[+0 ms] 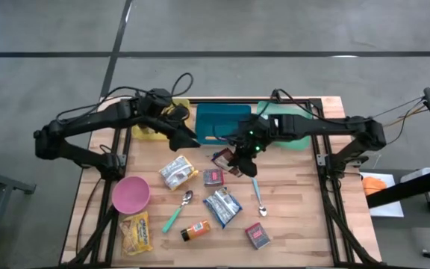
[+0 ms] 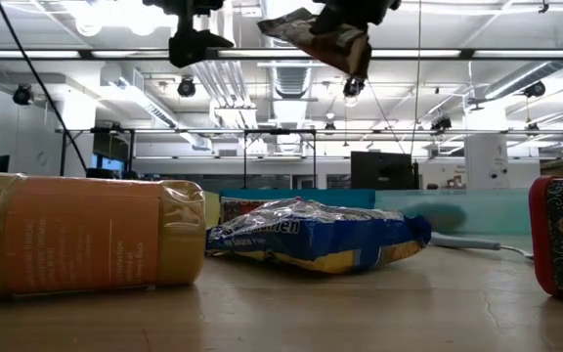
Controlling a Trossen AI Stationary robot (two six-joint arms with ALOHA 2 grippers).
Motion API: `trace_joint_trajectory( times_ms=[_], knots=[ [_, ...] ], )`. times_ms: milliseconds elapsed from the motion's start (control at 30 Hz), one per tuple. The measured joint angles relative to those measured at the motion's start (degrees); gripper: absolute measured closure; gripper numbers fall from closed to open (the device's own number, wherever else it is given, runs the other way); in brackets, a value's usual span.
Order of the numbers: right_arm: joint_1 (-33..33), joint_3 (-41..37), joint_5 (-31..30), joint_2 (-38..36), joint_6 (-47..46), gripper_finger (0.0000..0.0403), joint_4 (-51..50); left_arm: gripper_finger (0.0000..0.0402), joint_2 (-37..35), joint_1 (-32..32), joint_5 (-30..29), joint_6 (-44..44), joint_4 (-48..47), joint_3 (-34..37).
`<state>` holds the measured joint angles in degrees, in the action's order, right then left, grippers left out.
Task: Pick & Place Food Item
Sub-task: Put the orange seasoning pack into the yellow bin
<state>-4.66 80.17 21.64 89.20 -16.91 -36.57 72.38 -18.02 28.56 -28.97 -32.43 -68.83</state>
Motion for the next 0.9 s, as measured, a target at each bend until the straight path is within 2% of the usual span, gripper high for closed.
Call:
trace_joint_trajectory(
  times_ms=[433,733,900],
  knots=[
    [-2.1,4.7,1.1,2.3,1.1,0.0381,-0.3,0.0058,7.1,3.3,0.0,3.5,-0.4,-6.1],
    [-2.0,5.0,2.4,2.5,1.0,0.0381,3.5,0.0059,10.6,4.5,0.0,3.6,0.1,-6.8],
    [-2.0,4.9,2.7,2.4,0.9,0.0381,4.3,0.0092,10.9,4.7,0.0,3.4,0.5,-6.8]
  ],
)
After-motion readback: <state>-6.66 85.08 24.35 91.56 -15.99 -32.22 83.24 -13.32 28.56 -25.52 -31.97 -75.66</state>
